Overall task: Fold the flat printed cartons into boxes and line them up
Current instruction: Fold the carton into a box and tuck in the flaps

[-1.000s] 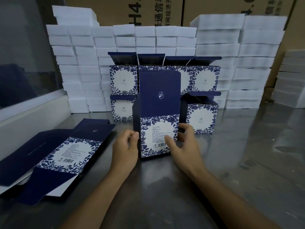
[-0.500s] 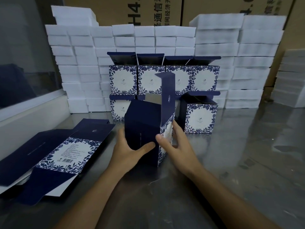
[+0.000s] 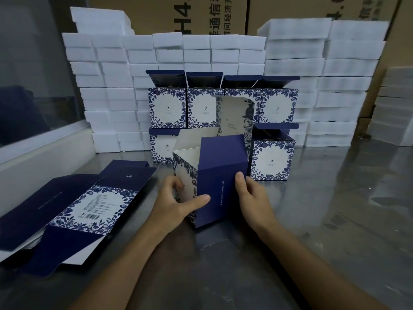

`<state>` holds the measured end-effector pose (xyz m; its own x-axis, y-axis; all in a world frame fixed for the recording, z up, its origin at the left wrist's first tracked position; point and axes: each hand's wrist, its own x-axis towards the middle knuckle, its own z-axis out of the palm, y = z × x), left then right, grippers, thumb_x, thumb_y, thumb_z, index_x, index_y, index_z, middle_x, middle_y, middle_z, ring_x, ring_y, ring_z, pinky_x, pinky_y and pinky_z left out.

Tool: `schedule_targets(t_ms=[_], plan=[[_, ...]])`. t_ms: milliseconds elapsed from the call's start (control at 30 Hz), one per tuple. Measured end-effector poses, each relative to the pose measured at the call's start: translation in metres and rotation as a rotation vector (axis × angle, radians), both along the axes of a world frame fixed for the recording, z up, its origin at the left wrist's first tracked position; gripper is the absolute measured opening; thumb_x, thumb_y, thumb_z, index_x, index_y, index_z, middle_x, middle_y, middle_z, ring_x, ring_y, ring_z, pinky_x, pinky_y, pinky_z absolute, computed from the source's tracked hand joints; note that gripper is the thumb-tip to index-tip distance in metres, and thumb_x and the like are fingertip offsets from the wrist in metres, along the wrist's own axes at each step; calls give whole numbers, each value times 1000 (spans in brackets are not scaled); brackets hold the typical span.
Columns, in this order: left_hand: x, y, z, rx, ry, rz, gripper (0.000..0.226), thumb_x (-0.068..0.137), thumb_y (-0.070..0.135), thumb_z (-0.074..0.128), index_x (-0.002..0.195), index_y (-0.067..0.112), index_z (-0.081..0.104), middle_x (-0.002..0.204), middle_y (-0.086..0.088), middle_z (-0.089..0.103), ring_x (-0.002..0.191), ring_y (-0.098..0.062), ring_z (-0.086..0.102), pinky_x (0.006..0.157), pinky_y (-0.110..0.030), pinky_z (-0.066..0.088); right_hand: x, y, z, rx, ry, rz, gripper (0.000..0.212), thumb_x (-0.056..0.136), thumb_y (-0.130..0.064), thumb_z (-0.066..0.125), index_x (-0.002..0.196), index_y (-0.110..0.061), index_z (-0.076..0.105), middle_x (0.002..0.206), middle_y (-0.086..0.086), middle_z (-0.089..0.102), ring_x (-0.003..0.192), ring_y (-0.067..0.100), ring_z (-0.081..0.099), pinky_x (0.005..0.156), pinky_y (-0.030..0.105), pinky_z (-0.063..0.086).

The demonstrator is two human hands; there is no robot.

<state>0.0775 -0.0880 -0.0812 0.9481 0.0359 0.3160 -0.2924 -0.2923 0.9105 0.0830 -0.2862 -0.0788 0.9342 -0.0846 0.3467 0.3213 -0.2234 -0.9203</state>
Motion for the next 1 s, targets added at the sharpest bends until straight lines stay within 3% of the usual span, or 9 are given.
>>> schedule_targets(t_ms=[100,200,300,367,500,600,767,1000], plan=[[-1,-5,-2,8,-46,47,94,40,62,83,115,38,31,127,18,40,120,-5,47,97,-27,44,2,-1,-1,9,42,-26,36,101,-47,48,103,-13,63,95,0,69,85,6,63,67,14,48],[-1,-8,-2,39,-137,133,117,36,62,86,128,49,14,142,13,30,131,-8,37,110,-33,36,4,1,-3,35,61,-73,23,97,-43,59,110,-24,59,101,-13,65,93,-2,62,63,5,47],[-2,-11,-1,123,-232,224,133,37,63,87,143,41,9,150,6,23,138,-11,29,115,-38,32,2,3,-1,105,28,-136,30,94,-48,62,105,-20,58,99,-9,64,86,-4,59,63,3,44],[-3,-14,-1,199,-319,283,136,39,59,88,148,32,11,148,7,22,139,-11,25,114,-35,28,1,4,4,111,-26,-158,32,95,-48,59,92,-17,59,86,-5,64,72,-2,58,62,8,43],[-6,-19,1,359,-464,358,134,43,53,87,150,18,14,147,-5,25,138,-22,26,107,-33,28,-9,11,16,172,-20,51,48,102,-40,49,68,-9,61,57,-2,61,53,9,57,52,19,47],[-8,-17,3,425,-527,375,129,47,55,83,150,13,17,147,-10,27,137,-25,28,105,-34,33,-15,13,21,171,-9,118,51,104,-37,48,64,-8,60,55,0,59,50,9,54,49,19,46],[-10,-14,6,512,-570,391,128,49,51,86,149,12,17,146,-12,27,135,-30,30,100,-48,46,-17,12,23,137,53,154,52,103,-32,52,57,-8,56,48,2,52,43,10,46,48,19,43],[-11,-14,9,637,-557,439,131,49,50,91,150,9,18,144,-15,29,132,-34,33,99,-52,46,-16,13,20,67,87,186,59,103,-39,50,49,-16,54,46,4,50,41,14,44,47,20,41]])
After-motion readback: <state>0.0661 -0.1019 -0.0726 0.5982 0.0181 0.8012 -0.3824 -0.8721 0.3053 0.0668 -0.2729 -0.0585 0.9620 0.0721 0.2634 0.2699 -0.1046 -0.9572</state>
